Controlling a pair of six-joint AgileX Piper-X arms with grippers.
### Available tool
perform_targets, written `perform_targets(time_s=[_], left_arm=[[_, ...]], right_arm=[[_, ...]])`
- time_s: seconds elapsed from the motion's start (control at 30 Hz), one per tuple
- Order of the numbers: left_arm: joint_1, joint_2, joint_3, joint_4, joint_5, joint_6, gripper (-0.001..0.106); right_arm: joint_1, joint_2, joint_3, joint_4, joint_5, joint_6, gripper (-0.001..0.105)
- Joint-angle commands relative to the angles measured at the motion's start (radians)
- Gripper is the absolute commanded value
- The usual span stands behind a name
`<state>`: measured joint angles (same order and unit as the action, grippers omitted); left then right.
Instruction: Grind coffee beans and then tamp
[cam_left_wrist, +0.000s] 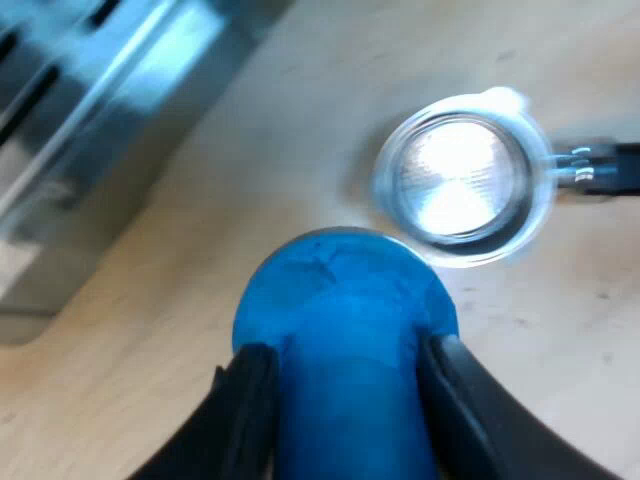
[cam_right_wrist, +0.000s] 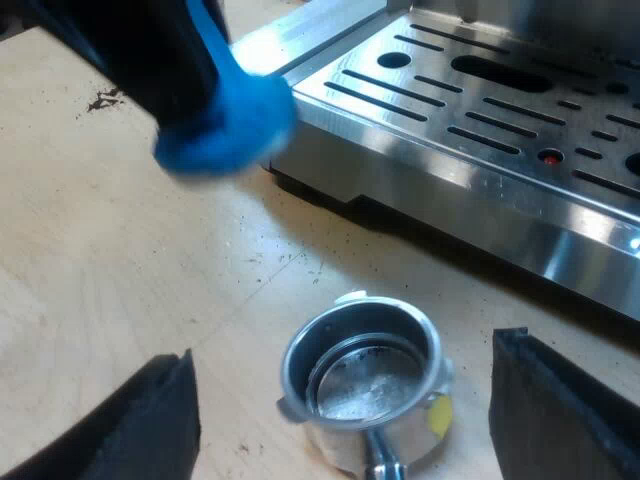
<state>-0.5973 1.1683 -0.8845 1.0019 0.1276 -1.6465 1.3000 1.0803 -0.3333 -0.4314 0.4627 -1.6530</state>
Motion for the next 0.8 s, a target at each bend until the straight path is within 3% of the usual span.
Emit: perform_targets(time_s=[0.03, 0.17, 0.27, 0.37, 0.63, 0.8], left_arm=[[0.076, -0.013, 0.019, 0.02, -0.012, 0.007, 0.0], [0.191, -0.013, 0.07, 0.016, -0.012, 0.031, 0.0], [0.218, -0.013, 0.086, 0.008, -0.012, 0.037, 0.0], [0.306, -0.013, 0.129, -0.053, -0.012, 0.042, 0.0], [0.328, -0.004, 0.191, -0.157, -0.094, 0.029, 0.0], [0.328, 0.046, 0.218, -0.199, -0.093, 0.026, 0.0]], right_arm=[[-0.003, -0.007, -0.001, -0.015, 0.004, -0.011, 0.063], [-0.003, -0.007, -0.001, -0.015, 0.004, -0.011, 0.063], [-0.003, -0.007, -0.001, -0.015, 0.004, -0.011, 0.063], [-0.003, -0.007, -0.001, -0.015, 0.004, -0.011, 0.063], [-0.003, -0.007, -0.001, -0.014, 0.004, -0.011, 0.063], [-0.003, -0.007, -0.001, -0.014, 0.004, -0.011, 0.063]])
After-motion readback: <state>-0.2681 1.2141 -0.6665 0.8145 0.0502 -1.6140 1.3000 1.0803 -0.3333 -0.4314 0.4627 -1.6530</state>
